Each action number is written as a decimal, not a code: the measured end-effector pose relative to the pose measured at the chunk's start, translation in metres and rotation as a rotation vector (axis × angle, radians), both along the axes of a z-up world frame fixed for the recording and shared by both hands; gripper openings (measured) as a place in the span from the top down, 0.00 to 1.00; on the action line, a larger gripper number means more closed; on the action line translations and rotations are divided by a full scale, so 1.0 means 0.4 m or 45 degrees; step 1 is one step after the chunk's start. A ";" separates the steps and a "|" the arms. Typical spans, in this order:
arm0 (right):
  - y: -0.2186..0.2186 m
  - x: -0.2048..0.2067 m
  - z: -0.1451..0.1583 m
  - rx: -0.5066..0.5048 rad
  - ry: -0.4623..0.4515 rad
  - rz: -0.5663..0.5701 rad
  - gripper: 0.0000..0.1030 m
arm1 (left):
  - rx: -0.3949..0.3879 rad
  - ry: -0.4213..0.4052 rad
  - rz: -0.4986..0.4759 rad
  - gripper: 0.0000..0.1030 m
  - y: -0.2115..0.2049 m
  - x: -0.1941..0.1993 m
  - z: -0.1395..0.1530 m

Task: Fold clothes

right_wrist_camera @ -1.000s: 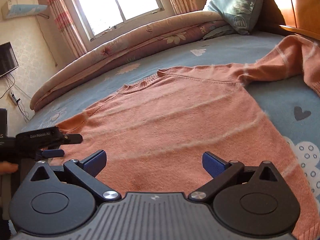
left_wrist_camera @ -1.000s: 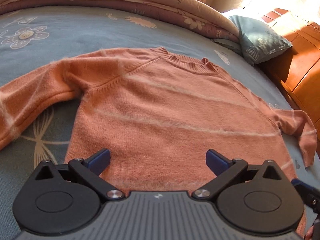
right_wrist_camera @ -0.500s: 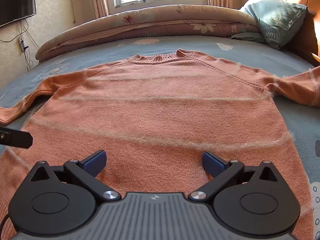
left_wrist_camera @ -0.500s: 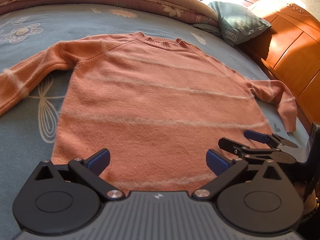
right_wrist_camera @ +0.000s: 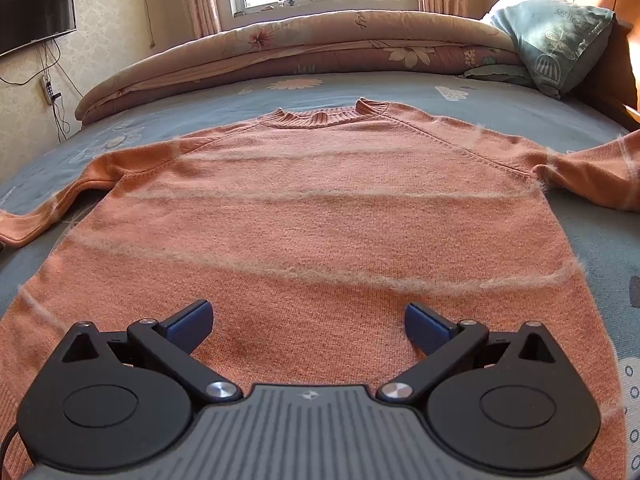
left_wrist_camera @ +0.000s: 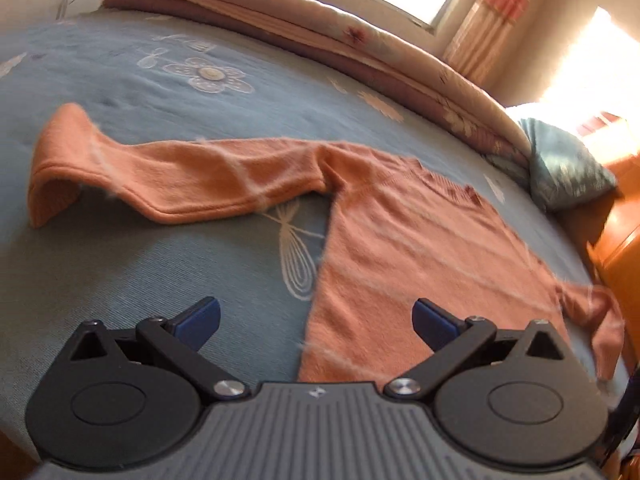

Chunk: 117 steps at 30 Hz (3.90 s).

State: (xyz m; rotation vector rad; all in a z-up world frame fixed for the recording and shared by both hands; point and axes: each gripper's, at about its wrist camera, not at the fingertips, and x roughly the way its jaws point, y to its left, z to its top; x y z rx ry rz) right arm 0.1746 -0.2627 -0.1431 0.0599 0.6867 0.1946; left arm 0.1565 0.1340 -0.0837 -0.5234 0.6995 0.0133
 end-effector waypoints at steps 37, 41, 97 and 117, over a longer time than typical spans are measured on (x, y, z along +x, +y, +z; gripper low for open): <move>0.020 0.006 -0.009 -0.047 -0.005 -0.020 0.00 | 0.425 -0.117 0.599 0.95 0.349 0.309 0.124; 0.019 0.006 -0.009 -0.052 -0.004 -0.020 0.00 | 0.503 -0.231 0.564 0.95 0.328 0.349 0.189; 0.268 0.340 0.464 -0.269 -0.259 0.641 0.30 | 0.468 -0.132 -0.048 0.18 -0.068 0.392 0.126; 0.704 0.753 0.149 -0.641 0.002 1.227 0.43 | 0.212 -0.066 -0.048 0.17 0.088 0.403 -0.010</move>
